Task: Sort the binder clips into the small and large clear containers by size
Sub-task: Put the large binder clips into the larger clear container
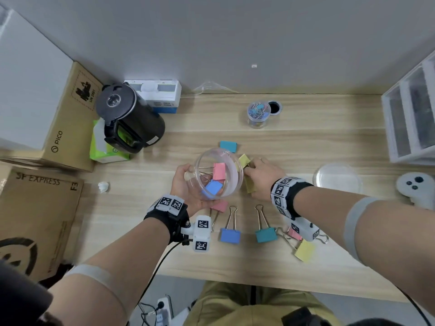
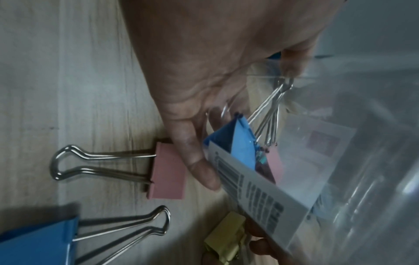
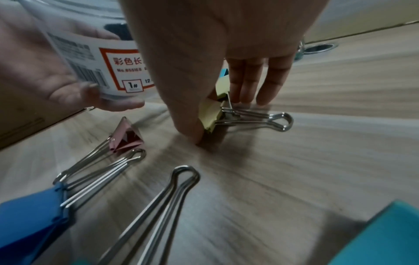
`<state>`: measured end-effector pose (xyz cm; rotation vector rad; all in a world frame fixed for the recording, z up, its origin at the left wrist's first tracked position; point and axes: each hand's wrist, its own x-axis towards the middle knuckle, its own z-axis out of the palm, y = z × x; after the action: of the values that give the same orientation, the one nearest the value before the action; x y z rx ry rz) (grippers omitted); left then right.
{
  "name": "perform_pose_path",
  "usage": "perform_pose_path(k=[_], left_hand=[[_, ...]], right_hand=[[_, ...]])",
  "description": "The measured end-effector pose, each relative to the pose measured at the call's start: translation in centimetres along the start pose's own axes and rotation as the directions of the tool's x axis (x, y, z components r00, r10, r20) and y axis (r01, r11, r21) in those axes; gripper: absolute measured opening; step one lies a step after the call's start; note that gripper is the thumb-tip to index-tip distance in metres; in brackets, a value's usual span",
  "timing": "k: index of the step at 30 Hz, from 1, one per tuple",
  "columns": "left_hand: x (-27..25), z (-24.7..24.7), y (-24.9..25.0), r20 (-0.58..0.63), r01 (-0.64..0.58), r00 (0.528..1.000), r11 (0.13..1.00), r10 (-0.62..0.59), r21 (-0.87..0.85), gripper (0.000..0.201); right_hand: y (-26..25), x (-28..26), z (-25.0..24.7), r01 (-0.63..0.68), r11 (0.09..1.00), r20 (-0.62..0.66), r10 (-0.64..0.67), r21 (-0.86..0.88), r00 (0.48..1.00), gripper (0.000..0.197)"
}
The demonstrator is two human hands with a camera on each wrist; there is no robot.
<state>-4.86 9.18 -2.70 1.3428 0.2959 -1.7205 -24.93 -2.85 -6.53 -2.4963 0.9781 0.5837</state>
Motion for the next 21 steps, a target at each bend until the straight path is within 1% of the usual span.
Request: perform_pose_path(k=[3, 5, 6, 7, 9, 10, 12, 13, 15, 18, 21], left_hand=[[0.2, -0.1, 0.0, -0.004, 0.006, 1.0, 1.0, -0.006, 0.008, 0.063], [0.3, 0.1, 0.0, -0.015, 0.007, 1.0, 1.0, -0.006, 0.014, 0.061], [0.3, 0.2, 0.1, -0.027, 0.008, 1.0, 1.0, -0.008, 0.015, 0.06], [0.4, 0.4, 0.2, -0.041, 0.01, 0.999, 1.0, -0.009, 0.014, 0.061], [0.6, 0.8, 0.4, -0.053, 0.012, 0.999, 1.0, -0.012, 0.003, 0.063], [0.6, 1.1, 0.6, -0.052, 0.01, 0.999, 1.0, -0.011, -0.004, 0.063], [0.5, 1.9, 0.9, -0.056, 0.004, 0.998, 1.0, -0.005, -0.018, 0.062], [0.6, 2.3, 0.9, -0.059, -0.003, 0.998, 1.0, 0.002, -0.018, 0.064], [0.6, 3.0, 0.9, -0.062, -0.011, 0.998, 1.0, 0.009, -0.019, 0.069], [0.7, 3.9, 0.7, -0.031, -0.005, 1.0, 1.0, 0.004, -0.029, 0.07], [0.7, 4.7, 0.5, 0.004, 0.005, 1.0, 1.0, -0.005, 0.003, 0.064]], right_hand=[[0.3, -0.4, -0.7, -0.015, 0.995, -0.041, 0.019, 0.095, 0.999, 0.06], [0.8, -0.6, -2.0, -0.014, 0.971, -0.088, 0.036, 0.241, 0.995, 0.053], [1.1, -0.7, -2.9, -0.026, 0.952, -0.119, 0.065, 0.306, 0.991, 0.051], [1.4, -0.7, -3.8, -0.052, 0.933, -0.155, 0.114, 0.355, 0.981, 0.053], [2.0, -0.8, -5.9, -0.096, 0.891, -0.232, 0.217, 0.444, 0.948, 0.068], [2.1, -0.9, -7.0, -0.088, 0.869, -0.273, 0.248, 0.488, 0.93, 0.073], [1.7, -1.2, -9.0, -0.032, 0.839, -0.33, 0.248, 0.543, 0.911, 0.069], [1.1, -1.4, -9.9, 0.0, 0.844, -0.347, 0.221, 0.537, 0.912, 0.065], [-0.4, -1.8, -11.4, 0.029, 0.887, -0.356, 0.155, 0.461, 0.922, 0.056], [-3.2, -2.0, -12.2, 0.01, 0.964, -0.345, 0.086, 0.267, 0.935, 0.053], [-4.8, -1.5, -11.6, -0.025, 0.983, -0.328, 0.085, 0.184, 0.941, 0.046]])
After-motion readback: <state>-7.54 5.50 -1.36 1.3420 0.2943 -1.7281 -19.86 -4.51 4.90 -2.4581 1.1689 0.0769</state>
